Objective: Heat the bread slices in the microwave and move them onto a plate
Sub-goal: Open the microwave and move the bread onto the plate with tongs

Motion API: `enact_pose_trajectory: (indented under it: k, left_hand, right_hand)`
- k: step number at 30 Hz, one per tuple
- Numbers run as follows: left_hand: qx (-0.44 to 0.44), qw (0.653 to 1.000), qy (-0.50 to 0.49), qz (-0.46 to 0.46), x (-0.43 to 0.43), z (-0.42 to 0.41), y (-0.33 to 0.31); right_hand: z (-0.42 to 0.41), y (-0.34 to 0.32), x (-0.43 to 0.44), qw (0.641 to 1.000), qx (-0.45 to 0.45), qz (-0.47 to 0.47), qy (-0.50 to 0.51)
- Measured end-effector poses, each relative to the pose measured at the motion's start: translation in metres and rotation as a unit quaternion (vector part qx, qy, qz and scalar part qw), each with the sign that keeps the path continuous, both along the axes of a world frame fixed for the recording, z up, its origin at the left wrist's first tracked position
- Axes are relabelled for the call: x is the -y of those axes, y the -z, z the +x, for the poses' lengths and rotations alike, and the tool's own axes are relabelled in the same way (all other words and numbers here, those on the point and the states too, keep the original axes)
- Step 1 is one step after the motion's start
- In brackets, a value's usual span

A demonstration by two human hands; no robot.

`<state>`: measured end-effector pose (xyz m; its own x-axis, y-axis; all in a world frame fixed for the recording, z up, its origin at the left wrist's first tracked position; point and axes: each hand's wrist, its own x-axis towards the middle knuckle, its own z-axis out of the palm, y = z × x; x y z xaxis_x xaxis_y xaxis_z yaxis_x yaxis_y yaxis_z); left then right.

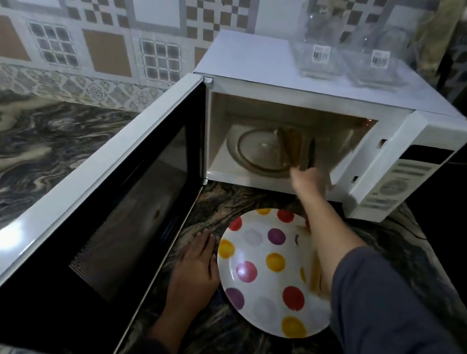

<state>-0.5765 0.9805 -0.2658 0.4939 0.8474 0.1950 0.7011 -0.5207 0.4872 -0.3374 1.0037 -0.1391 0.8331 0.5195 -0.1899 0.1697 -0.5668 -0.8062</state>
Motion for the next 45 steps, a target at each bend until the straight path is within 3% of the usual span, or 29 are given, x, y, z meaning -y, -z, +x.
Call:
enact_pose_trajectory:
  k: [4,26,38,45]
  left_hand:
    - [-0.003,1.0,-0.015,0.01,0.0,0.0,0.005]
    - [-0.039,0.999,-0.023,0.028,-0.002,0.001,0.006]
    - [-0.033,0.999,0.005,-0.024,-0.002,0.001,0.003]
    - [-0.027,0.999,0.019,-0.029,0.0,0.0,-0.002]
  right_hand:
    - [0.01,-0.001,-0.014,0.999,0.022,-0.042,-0.016]
    - [0.016,-0.002,-0.012,0.996,0.071,-0.051,-0.01]
    - [-0.029,-0.003,0.062,0.995,0.085,0.029,-0.046]
    - [-0.077,0.024,0.133,0.992,0.118,-0.022,-0.048]
